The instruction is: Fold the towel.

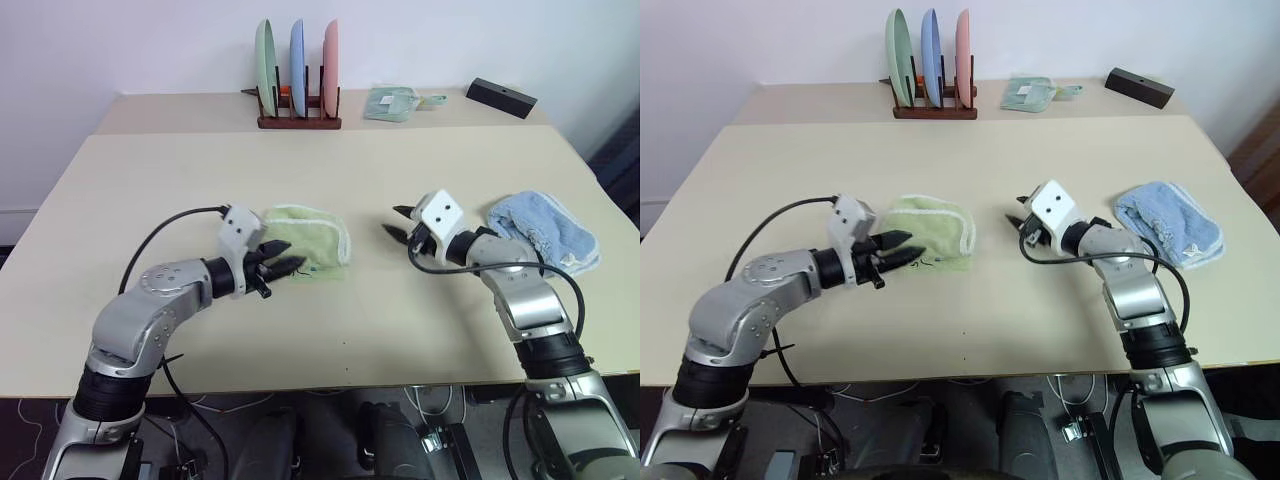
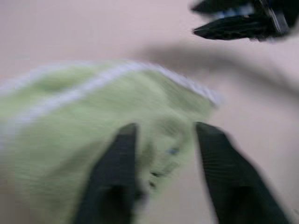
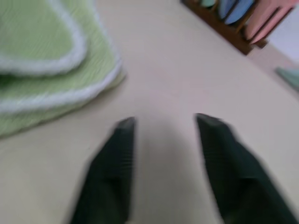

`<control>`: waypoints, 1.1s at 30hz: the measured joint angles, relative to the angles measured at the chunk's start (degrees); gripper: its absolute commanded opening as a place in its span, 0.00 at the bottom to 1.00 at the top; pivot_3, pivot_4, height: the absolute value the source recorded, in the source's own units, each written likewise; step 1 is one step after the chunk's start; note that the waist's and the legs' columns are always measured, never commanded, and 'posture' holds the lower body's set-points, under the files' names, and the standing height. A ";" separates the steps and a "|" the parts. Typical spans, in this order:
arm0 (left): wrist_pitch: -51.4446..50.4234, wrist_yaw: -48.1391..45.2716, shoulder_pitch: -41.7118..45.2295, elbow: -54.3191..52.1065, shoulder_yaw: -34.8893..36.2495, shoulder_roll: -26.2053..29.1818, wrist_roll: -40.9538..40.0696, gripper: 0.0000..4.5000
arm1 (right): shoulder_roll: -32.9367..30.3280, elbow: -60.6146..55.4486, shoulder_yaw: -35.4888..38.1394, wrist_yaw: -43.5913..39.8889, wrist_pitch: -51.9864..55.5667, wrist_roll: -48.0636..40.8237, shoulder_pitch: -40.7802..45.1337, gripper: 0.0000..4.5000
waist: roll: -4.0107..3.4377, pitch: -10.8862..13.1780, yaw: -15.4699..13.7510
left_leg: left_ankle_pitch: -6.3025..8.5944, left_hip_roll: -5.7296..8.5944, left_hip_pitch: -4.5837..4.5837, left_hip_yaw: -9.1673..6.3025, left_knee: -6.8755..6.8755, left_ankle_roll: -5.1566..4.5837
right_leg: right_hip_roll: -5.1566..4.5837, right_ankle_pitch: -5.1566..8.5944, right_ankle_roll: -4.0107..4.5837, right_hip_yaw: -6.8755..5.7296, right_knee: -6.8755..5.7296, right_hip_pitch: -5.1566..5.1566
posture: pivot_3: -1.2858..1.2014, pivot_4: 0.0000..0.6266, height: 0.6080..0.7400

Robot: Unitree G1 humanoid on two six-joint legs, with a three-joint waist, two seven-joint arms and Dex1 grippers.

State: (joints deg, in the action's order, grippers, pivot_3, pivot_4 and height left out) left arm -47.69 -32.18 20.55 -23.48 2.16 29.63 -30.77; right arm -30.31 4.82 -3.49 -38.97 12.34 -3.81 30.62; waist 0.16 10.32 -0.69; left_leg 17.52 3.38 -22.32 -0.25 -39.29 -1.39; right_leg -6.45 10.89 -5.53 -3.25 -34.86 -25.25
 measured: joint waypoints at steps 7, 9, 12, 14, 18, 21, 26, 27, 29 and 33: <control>3.99 5.23 2.27 5.09 1.53 -1.20 4.28 0.01 | 7.55 -2.44 0.06 -0.33 7.65 -6.63 3.09 0.00 | 0.00 0.00 0.11 | -0.02 -0.01 0.01 -0.01 0.01 0.04 | 0.03 0.00 0.00 -0.01 -0.07 -0.05 | 0.52 0.24 1.00; 5.75 6.15 3.21 8.66 1.05 -1.53 6.49 0.01 | 12.04 -4.47 -0.47 0.67 12.59 -9.27 4.84 0.00 | -0.01 -0.01 0.30 | -0.03 -0.01 0.01 0.00 0.02 0.05 | 0.04 0.00 0.01 -0.01 -0.14 -0.10 | 0.52 0.24 1.00; 9.00 5.65 3.04 14.75 -3.55 -1.39 11.20 0.01 | 17.12 -5.14 -3.36 2.77 19.08 -10.65 6.27 0.00 | -0.04 -0.02 0.19 | -0.03 0.01 -0.01 -0.01 0.04 0.05 | 0.04 -0.01 0.01 -0.02 -0.19 -0.08 | 0.52 0.24 1.00; 9.89 4.72 1.90 17.39 -6.17 -1.52 13.29 0.01 | 19.97 -4.23 -4.48 4.95 21.87 -10.67 5.34 0.00 | -0.03 -0.02 0.01 | -0.03 0.05 -0.03 -0.01 0.04 0.04 | 0.01 -0.01 0.00 -0.02 -0.20 -0.08 | 0.52 0.24 1.00; 13.39 3.89 -0.10 18.31 -7.31 -1.95 15.36 0.01 | 18.59 -2.22 -8.94 5.80 20.57 -7.03 1.40 0.00 | -0.06 -0.07 0.01 | 0.01 0.13 -0.03 -0.05 0.04 -0.01 | -0.05 -0.01 0.00 0.00 -0.15 -0.06 | 0.52 0.24 1.00; 17.42 4.04 -2.85 18.30 -6.92 -3.00 16.64 0.01 | 16.37 -1.04 -11.77 4.59 16.84 -4.42 -2.71 0.00 | -0.07 -0.08 0.29 | 0.02 0.12 0.00 -0.03 0.04 -0.01 | -0.04 0.00 -0.01 0.01 -0.14 -0.09 | 0.52 0.24 1.00; 21.16 4.20 -4.61 18.80 -6.89 -4.51 18.39 0.01 | 15.40 -1.04 -13.29 4.22 13.54 -1.42 -2.76 0.00 | -0.09 -0.12 0.13 | 0.00 0.09 0.16 -0.03 0.04 0.02 | -0.03 0.00 0.00 0.01 -0.15 0.04 | 0.52 0.24 1.00; 21.39 4.19 -4.73 18.80 -6.87 -4.72 18.68 0.01 | 15.12 -1.04 -13.59 4.06 12.97 -0.89 -2.79 0.00 | -0.08 -0.13 0.10 | 0.00 0.10 0.16 -0.03 0.04 0.02 | -0.03 0.00 0.00 0.01 -0.15 0.04 | 0.52 0.24 1.00; 21.88 4.11 -5.01 18.69 -6.79 -4.90 18.90 0.01 | 14.92 -1.04 -13.69 3.56 12.12 -0.32 -2.84 0.00 | -0.08 -0.13 0.11 | 0.00 0.10 0.16 -0.03 0.04 0.02 | -0.03 0.00 0.00 0.01 -0.14 0.04 | 0.52 0.24 1.00; 20.32 2.92 -6.24 16.81 -4.32 -5.33 16.33 0.06 | 13.74 -2.47 -12.86 0.33 11.28 -2.01 -2.88 0.30 | -0.08 -0.13 0.18 | 0.01 0.09 0.14 -0.03 0.04 0.01 | -0.03 0.00 0.00 0.01 -0.13 0.02 | 0.52 0.24 1.00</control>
State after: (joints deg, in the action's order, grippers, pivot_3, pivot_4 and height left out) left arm -27.37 -29.26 14.32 -6.67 -2.15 24.30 -14.43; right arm -16.58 2.35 -16.35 -38.64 23.62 -5.82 27.74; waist 0.09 10.20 -0.51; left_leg 17.52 3.47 -22.17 -0.28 -39.25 -1.38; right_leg -6.49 10.89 -5.53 -3.24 -35.00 -25.23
